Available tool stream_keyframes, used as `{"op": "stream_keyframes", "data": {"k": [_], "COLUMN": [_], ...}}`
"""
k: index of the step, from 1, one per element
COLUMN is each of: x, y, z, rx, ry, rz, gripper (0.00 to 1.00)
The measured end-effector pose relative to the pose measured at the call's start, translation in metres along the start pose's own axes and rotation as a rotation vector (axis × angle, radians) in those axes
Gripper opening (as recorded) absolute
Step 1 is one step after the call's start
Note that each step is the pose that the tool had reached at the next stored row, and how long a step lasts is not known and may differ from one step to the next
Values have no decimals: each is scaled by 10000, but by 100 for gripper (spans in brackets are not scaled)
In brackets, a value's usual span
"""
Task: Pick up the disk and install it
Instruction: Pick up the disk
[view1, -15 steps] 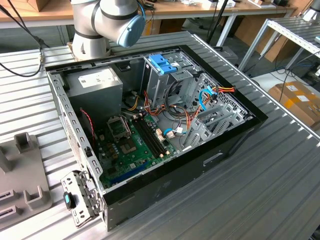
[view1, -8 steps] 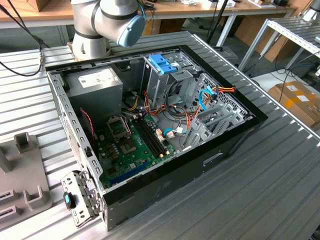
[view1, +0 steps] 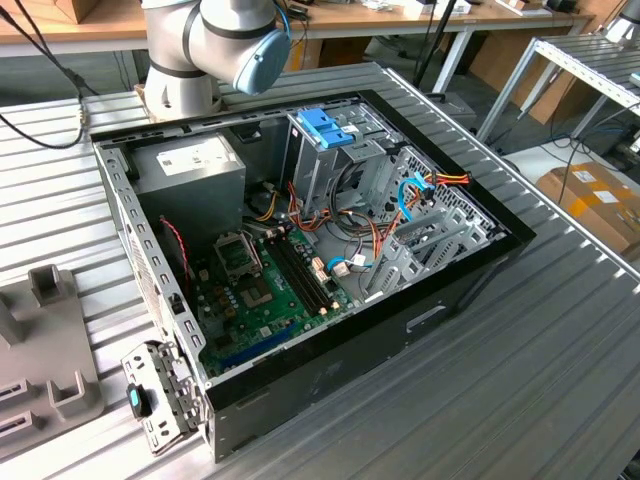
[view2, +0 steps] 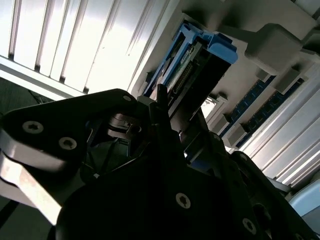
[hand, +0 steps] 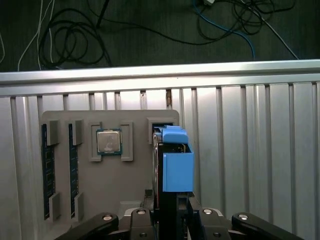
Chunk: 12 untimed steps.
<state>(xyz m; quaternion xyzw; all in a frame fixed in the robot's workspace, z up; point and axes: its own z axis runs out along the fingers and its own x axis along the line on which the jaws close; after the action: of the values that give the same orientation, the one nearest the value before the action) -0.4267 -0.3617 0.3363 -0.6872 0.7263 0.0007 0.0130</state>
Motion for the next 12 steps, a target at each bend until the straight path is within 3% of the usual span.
{"op": "stream_keyframes", "data": {"k": [6, 12], "x": [-4, -5], "y": [-3, -3], "z": [-183, -203], "rx": [1, 2], "ry": [8, 9], "rz": [0, 0], "gripper": [35, 35]}}
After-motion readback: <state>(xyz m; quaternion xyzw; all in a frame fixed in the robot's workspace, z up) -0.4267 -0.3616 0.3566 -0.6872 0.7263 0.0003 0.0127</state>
